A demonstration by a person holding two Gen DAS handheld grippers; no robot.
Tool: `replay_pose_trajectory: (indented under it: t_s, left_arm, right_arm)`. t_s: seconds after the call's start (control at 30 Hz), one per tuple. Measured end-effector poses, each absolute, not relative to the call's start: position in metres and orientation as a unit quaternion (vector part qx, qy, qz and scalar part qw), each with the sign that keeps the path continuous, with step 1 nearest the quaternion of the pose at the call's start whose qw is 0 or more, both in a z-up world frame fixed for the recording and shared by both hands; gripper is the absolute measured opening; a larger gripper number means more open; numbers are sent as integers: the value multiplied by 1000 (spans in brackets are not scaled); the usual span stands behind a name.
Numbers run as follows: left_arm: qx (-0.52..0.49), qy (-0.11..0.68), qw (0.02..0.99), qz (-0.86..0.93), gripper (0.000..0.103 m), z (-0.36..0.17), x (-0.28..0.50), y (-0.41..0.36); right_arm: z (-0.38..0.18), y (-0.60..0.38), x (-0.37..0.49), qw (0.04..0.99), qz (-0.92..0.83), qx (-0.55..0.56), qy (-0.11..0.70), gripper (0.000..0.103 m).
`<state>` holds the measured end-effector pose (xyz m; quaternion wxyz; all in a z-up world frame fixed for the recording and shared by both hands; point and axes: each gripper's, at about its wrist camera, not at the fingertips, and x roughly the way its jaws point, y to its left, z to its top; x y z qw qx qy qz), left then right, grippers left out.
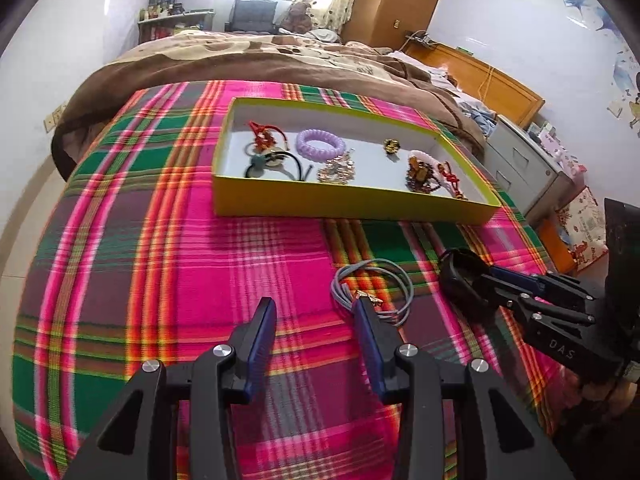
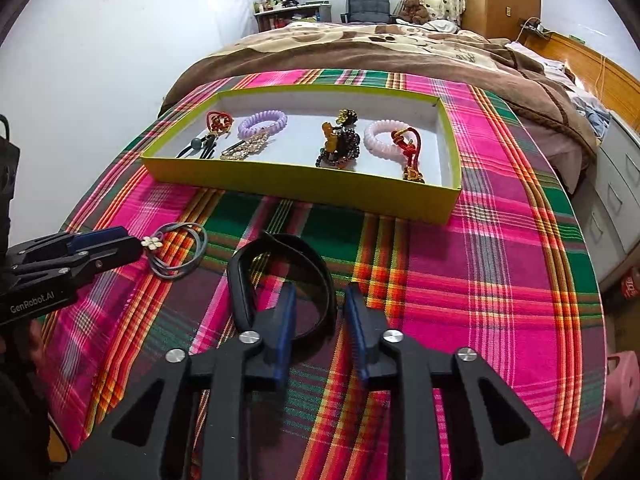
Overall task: Organize jewelry
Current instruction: 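Grasp the black band bracelet with the right tool while the left tool grasps the grey flower cord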
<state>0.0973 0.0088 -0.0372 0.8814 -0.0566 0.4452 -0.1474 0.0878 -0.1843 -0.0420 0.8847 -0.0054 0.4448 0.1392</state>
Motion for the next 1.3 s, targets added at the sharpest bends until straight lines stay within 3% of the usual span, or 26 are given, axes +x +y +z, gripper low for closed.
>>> replay_pose_trajectory:
  t_s: [0.17,0.83,1.03,1.3]
  left_arm:
    - [-58,446,878,-162,40,-36,97,1]
    - [4,448,881,-154,41,-39,102,-45]
    - [23,442,884,-147,19,-38,101,-46]
    - [18,433,889,-151,18,-32,103,-39]
  right_arm:
    - [-41,-185,86,888,133,-8,440,9]
    - [-30,-204,77,900,120,24,418,9]
    - [-27,-208,75,902,117,26,414,9]
    - [-18,-208,77,906,114,29,408,9]
